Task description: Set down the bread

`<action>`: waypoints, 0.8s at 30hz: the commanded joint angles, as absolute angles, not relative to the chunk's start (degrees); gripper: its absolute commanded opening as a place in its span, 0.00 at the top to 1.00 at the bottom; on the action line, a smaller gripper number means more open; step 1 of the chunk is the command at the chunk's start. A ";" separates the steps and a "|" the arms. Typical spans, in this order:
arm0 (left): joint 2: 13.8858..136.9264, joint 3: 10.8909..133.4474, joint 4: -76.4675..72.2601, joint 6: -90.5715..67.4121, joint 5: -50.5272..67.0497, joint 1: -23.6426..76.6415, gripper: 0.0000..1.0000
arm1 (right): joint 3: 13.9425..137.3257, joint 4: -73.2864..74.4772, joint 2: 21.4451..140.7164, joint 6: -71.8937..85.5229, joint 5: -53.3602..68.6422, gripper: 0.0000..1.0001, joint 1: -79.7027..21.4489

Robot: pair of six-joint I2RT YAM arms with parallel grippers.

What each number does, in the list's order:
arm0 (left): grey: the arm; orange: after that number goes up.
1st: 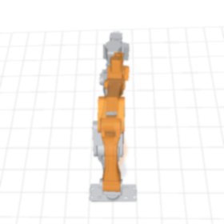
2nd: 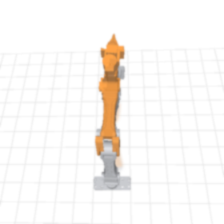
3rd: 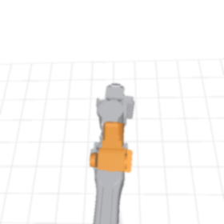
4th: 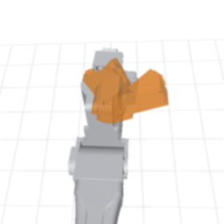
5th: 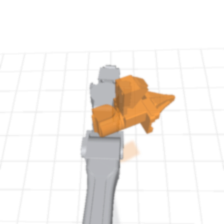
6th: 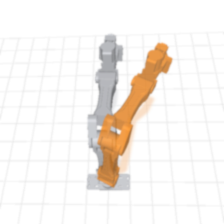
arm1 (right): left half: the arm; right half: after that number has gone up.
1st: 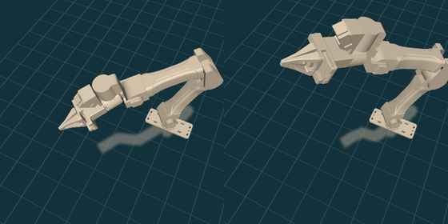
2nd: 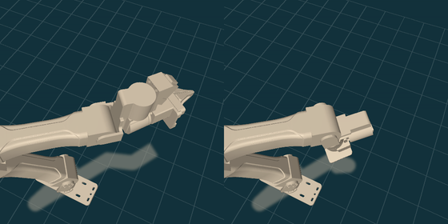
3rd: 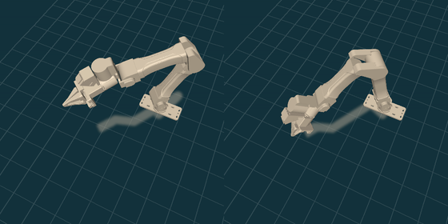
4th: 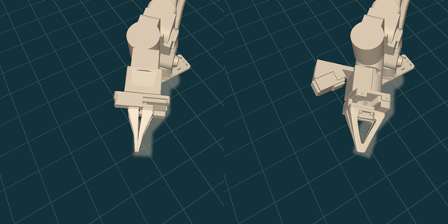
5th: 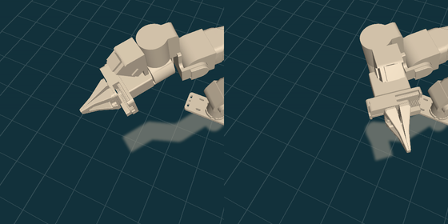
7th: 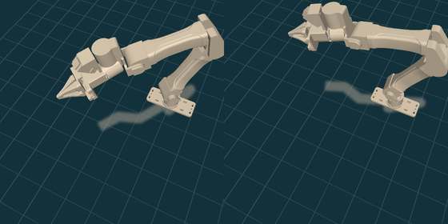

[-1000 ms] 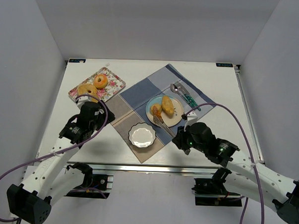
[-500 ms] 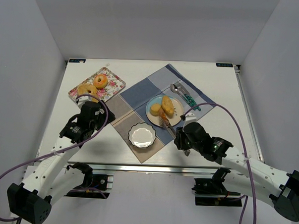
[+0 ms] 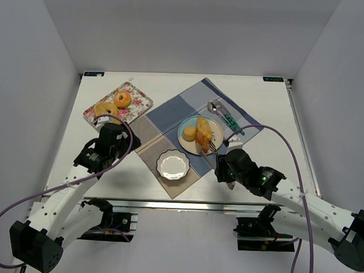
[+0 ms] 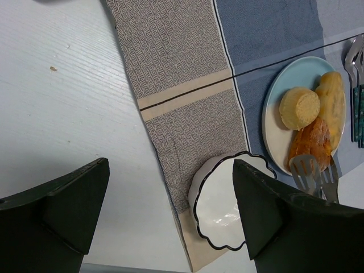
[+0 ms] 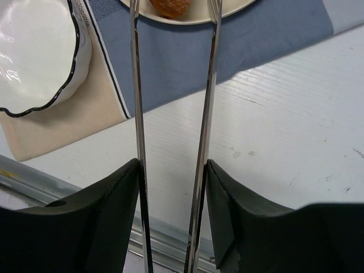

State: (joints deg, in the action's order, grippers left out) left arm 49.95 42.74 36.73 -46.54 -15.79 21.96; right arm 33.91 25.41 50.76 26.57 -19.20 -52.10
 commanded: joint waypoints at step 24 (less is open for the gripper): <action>51.33 43.24 35.51 -46.76 -15.73 22.15 0.02 | 52.73 31.04 56.66 32.70 -42.65 0.54 -41.90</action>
State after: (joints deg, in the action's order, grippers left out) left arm 51.57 42.74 35.55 -46.54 -15.44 21.96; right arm 48.86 35.31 51.51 31.68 -38.22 -49.04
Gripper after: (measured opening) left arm 0.982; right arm 0.473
